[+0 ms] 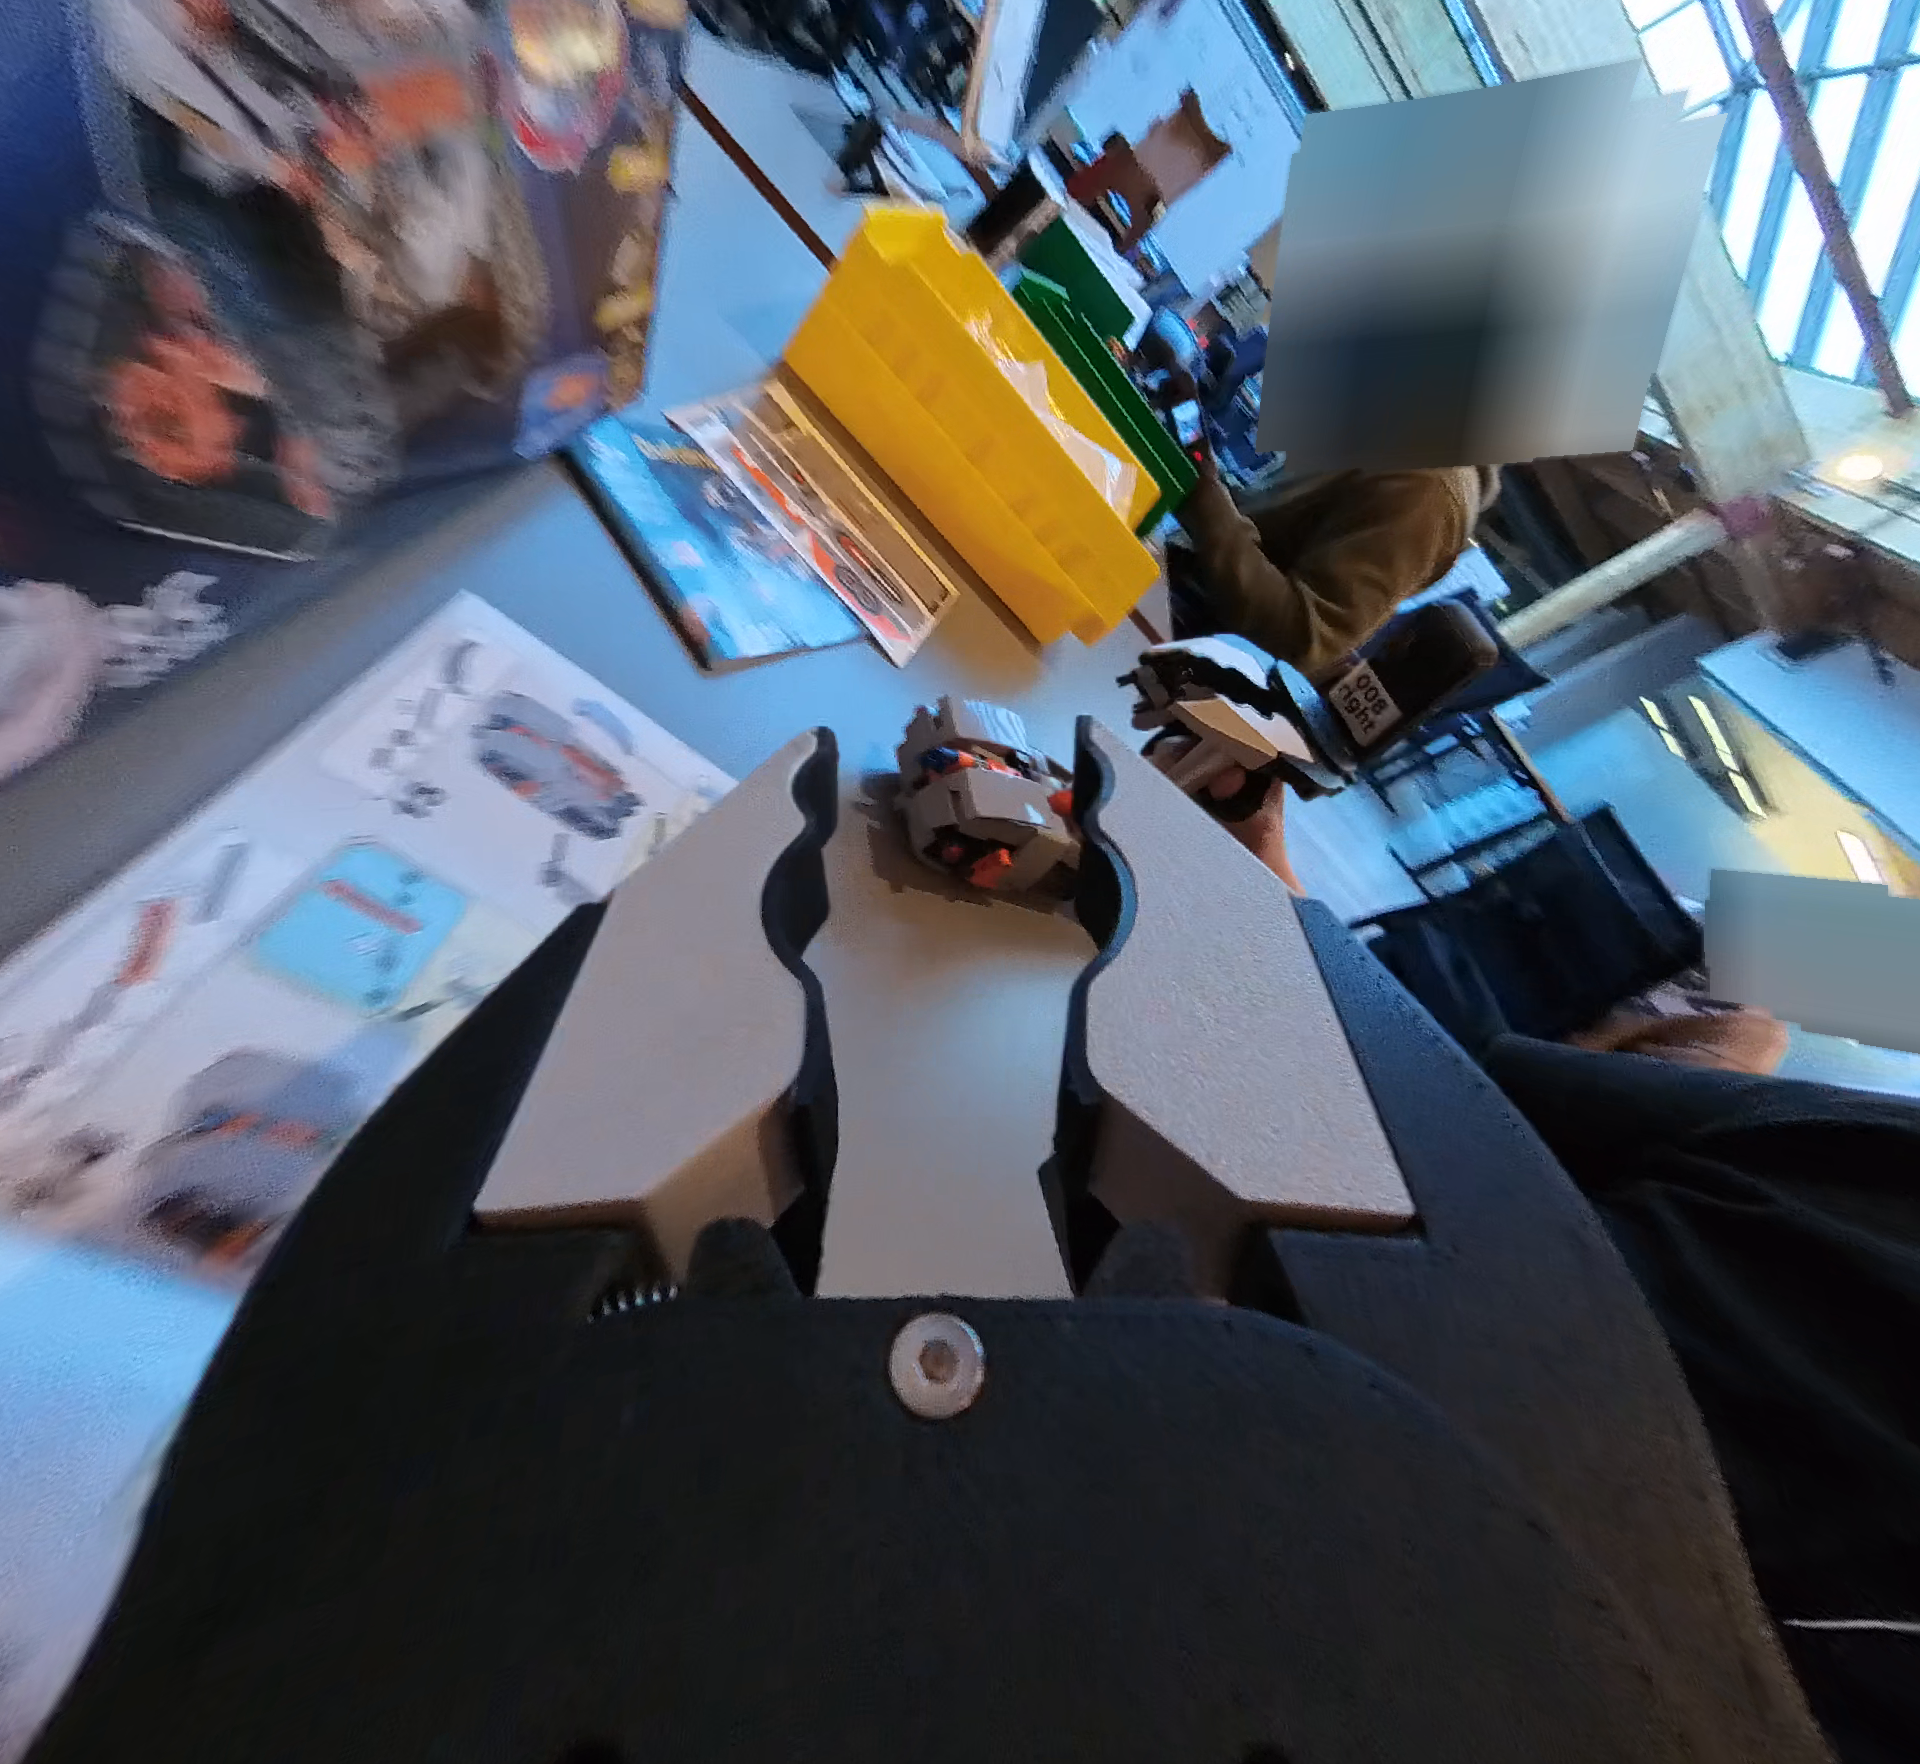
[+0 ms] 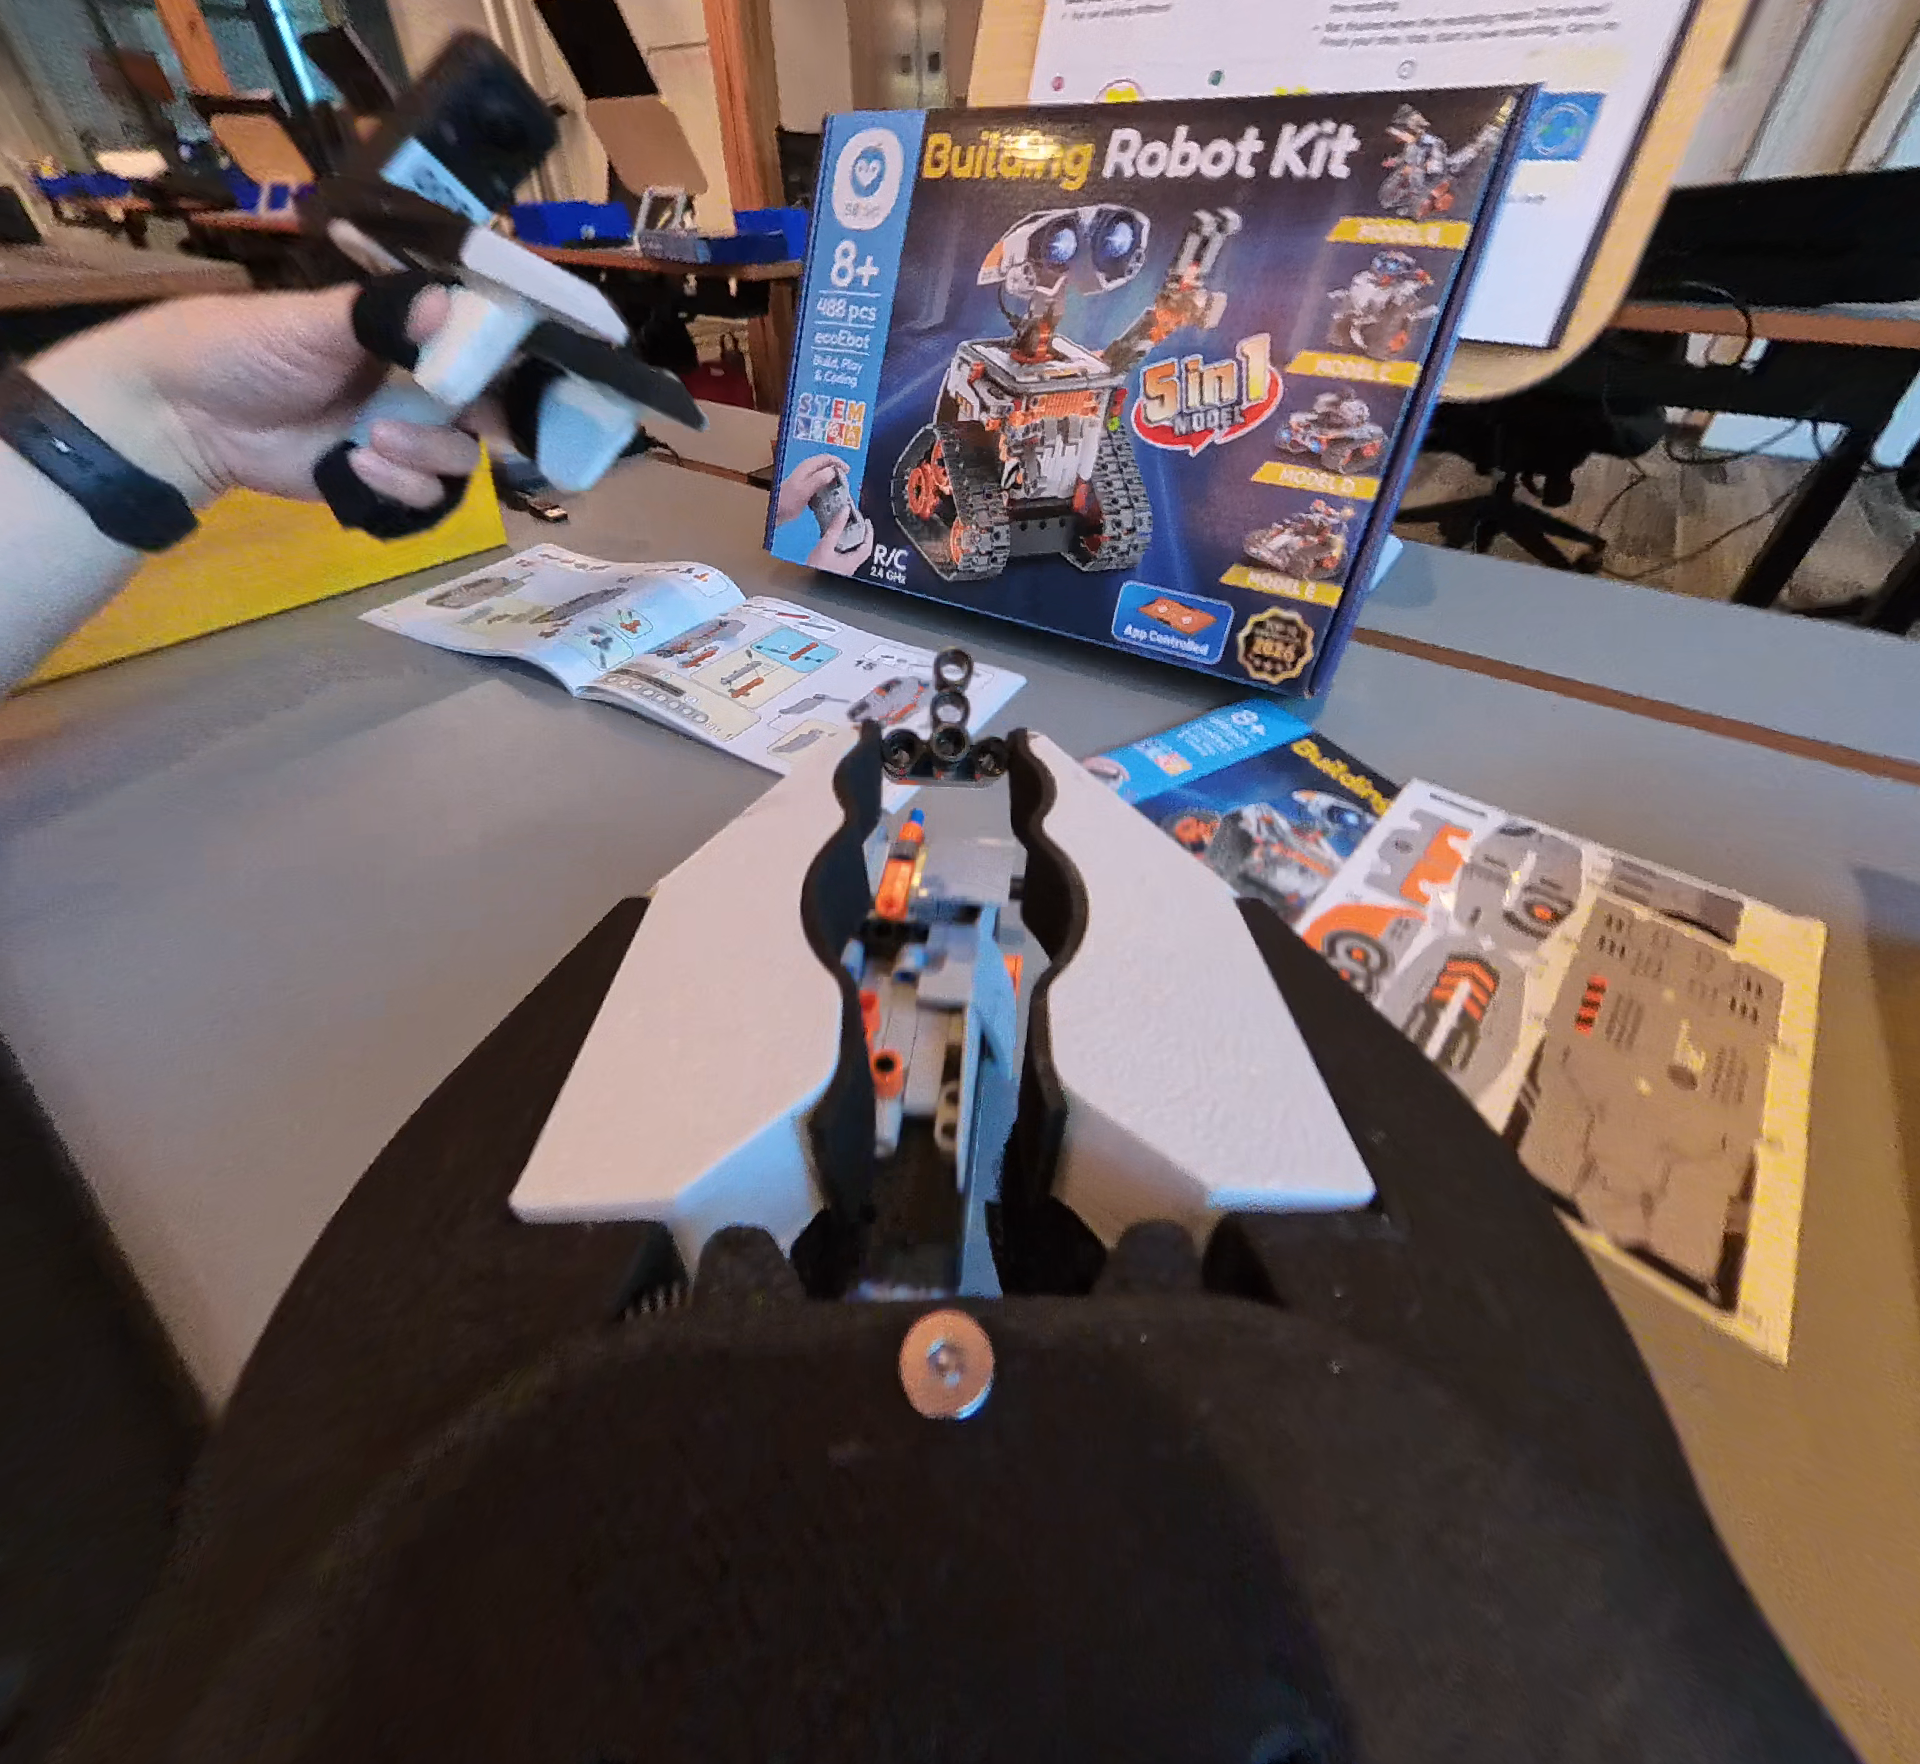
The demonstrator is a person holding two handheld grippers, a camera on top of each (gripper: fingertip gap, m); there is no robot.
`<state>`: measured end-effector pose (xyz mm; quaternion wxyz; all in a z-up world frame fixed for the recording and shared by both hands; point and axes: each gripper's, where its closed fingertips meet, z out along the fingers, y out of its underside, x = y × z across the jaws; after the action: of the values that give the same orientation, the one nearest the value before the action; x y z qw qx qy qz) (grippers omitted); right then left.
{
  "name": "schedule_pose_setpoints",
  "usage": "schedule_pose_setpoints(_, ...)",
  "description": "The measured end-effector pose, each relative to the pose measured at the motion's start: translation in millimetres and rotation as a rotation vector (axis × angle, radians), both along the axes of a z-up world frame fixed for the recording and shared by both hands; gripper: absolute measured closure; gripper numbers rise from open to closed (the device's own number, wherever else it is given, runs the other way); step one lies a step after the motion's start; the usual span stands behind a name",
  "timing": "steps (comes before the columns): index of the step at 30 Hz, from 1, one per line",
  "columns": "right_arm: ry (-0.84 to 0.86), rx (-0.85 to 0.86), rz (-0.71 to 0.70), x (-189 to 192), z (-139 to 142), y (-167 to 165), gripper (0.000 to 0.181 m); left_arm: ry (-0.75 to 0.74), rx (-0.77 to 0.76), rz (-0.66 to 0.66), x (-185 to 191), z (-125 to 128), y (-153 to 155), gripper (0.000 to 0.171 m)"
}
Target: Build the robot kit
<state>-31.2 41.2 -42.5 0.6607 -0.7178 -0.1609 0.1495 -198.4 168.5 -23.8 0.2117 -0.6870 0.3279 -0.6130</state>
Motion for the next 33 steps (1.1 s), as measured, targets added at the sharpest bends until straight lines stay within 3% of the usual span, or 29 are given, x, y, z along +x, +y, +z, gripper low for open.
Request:
schedule_pose_setpoints(5,0.047,-0.083,-0.006,3,-20,-26,0.16,0.059,-0.128,-0.109,68,-36,-34,0.116)
schedule_pose_setpoints(10,-0.005,-0.152,-0.03,3,-36,-31,0.16,0.119,-0.182,-0.174,102,-64,-64,0.107)
schedule_pose_setpoints(18,0.1,-0.187,-0.081,21,-39,-27,0.16,0.203,-0.194,-0.19,119,-90,-84,0.1)
schedule_pose_setpoints(23,0.227,-0.166,-0.194,46,-32,-20,0.16,0.206,-0.23,-0.21,125,-96,-94,0.101)
schedule_pose_setpoints(27,0.338,-0.242,-0.115,37,-40,-15,0.16,0.2,-0.237,-0.24,131,-101,-103,0.105)
schedule_pose_setpoints(33,0.295,-0.238,-0.073,29,-33,-31,0.16,0.206,-0.232,-0.242,135,-103,-108,0.113)
